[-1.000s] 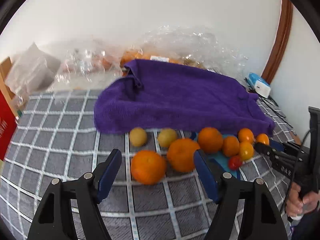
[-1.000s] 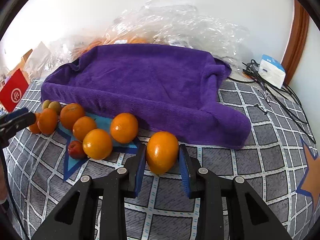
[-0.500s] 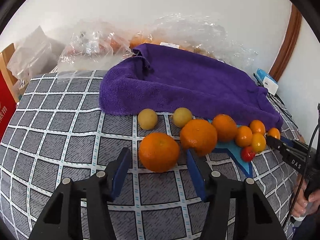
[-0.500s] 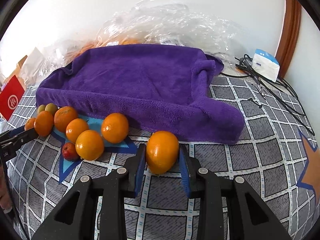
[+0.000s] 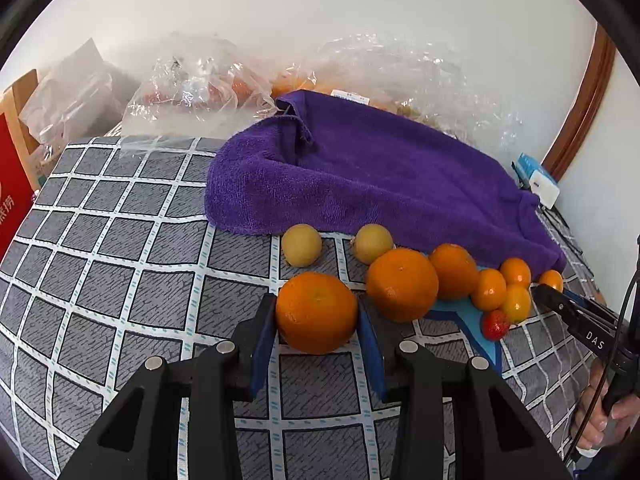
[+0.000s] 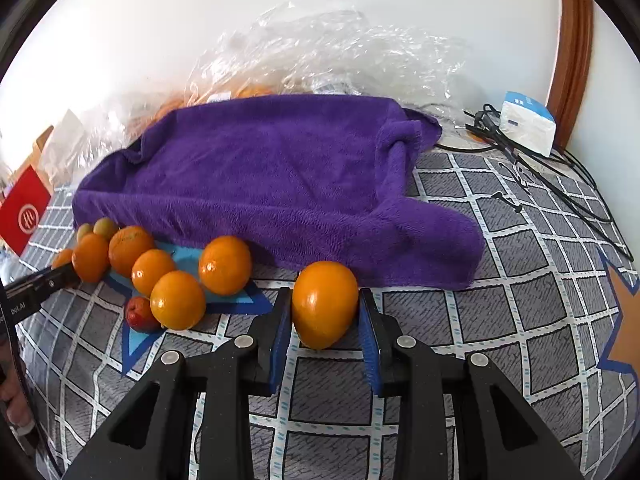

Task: Organize fruits
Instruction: 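Grasp a large orange with the left gripper while the right gripper grasps an oval orange, then lift both held oranges and carry them over the purple towel, then open both grippers to drop the oranges onto the purple towel, then move both grippers back toward the fruit row on the star mat, then grasp a small yellow-green fruit with the left gripper while the right gripper grasps an orange, then lift both held fruits and carry them over the purple towel, then open both grippers to release the fruits onto the purple towel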

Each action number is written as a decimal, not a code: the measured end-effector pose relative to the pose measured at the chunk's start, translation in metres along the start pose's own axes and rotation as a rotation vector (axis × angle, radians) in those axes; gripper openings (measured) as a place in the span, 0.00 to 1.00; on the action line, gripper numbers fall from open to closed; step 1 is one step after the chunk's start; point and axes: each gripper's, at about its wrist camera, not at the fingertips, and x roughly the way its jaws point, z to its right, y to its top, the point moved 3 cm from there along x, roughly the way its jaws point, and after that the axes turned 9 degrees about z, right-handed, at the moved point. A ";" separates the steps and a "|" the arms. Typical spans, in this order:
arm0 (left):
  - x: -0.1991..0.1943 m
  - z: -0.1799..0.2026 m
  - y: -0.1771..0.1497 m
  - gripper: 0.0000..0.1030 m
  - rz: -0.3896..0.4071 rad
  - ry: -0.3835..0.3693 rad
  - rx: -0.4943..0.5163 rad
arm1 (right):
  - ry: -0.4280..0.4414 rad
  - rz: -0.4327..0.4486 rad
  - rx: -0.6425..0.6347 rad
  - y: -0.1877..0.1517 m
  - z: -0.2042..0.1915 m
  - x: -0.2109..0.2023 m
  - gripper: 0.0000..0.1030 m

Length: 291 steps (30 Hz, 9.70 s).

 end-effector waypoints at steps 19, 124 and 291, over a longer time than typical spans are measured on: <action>-0.056 -0.009 0.026 0.36 0.154 -0.001 -0.014 | 0.017 0.088 0.021 0.019 0.005 -0.029 0.31; -0.002 -0.020 0.058 0.57 0.163 0.044 -0.052 | 0.100 -0.046 -0.056 0.022 -0.047 0.019 0.42; 0.049 0.041 0.094 0.31 0.047 0.023 0.000 | -0.005 0.081 0.063 0.068 0.009 0.025 0.45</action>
